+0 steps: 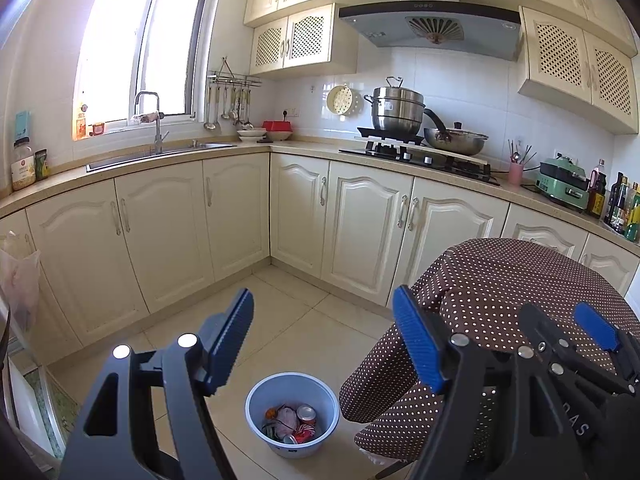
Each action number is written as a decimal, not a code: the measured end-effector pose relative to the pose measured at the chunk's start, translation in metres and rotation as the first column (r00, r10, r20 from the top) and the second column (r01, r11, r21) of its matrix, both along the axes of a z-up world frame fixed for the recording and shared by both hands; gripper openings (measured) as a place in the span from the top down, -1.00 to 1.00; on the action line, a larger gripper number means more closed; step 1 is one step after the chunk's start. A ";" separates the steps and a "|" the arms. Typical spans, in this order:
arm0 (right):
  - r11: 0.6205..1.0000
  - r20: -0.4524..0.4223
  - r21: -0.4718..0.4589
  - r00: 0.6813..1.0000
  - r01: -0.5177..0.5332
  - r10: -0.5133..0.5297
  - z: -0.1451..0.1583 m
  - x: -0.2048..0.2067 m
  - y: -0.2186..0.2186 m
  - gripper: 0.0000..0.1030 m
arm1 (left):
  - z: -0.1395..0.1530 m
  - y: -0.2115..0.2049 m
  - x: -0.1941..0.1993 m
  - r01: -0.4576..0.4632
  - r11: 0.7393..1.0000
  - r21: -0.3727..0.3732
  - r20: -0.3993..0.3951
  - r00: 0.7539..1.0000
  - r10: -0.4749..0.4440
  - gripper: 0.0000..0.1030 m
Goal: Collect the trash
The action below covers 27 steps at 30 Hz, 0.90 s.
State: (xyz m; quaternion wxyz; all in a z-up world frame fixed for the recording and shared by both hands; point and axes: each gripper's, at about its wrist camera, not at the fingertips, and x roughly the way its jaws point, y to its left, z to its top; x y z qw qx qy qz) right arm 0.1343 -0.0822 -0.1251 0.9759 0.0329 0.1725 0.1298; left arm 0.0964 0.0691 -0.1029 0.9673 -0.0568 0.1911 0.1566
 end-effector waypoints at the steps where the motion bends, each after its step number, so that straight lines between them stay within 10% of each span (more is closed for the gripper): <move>1: 1.000 0.000 0.000 1.000 0.000 0.000 0.000 0.000 0.000 -0.56 | 0.000 0.000 0.000 -0.001 1.000 0.000 0.000 1.000 0.001 -0.38; 27: 1.000 -0.002 0.002 1.000 0.010 -0.010 -0.002 -0.001 0.002 -0.58 | -0.001 -0.004 0.003 -0.001 1.000 0.005 -0.004 1.000 0.001 -0.38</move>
